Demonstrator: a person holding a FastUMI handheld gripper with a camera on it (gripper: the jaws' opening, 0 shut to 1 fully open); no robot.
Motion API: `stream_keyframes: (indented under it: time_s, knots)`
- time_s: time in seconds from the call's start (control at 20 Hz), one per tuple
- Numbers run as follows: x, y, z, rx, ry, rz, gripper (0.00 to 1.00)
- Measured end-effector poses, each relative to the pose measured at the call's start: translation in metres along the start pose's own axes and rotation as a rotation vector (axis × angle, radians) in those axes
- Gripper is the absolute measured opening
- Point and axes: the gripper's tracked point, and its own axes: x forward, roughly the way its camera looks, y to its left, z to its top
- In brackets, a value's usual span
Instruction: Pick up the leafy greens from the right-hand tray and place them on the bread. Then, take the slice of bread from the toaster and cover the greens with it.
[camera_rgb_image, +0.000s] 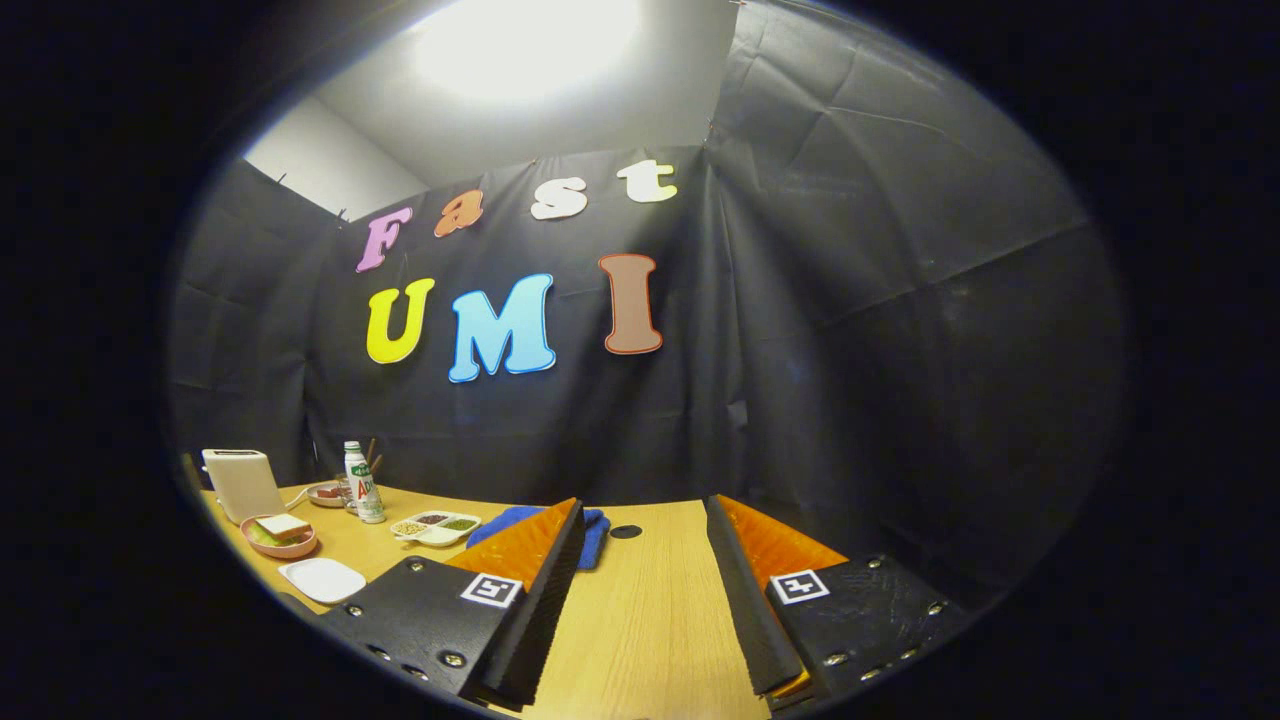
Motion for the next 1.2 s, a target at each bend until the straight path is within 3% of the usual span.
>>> stream_keyframes:
  time_s: [0.15,0.3,0.65,0.8,1.2]
  knots:
    - [0.002,-0.019,-0.008,0.027,-0.045,0.003,0.76]
    - [0.002,-0.033,-0.021,-0.037,-0.059,-0.031,0.81]
    - [-0.004,-0.036,-0.059,-0.16,0.032,-0.051,0.81]
    - [-0.009,-0.029,-0.058,-0.121,0.016,-0.02,0.81]
    - [-0.031,-0.038,-0.061,-0.057,0.051,-0.062,0.82]
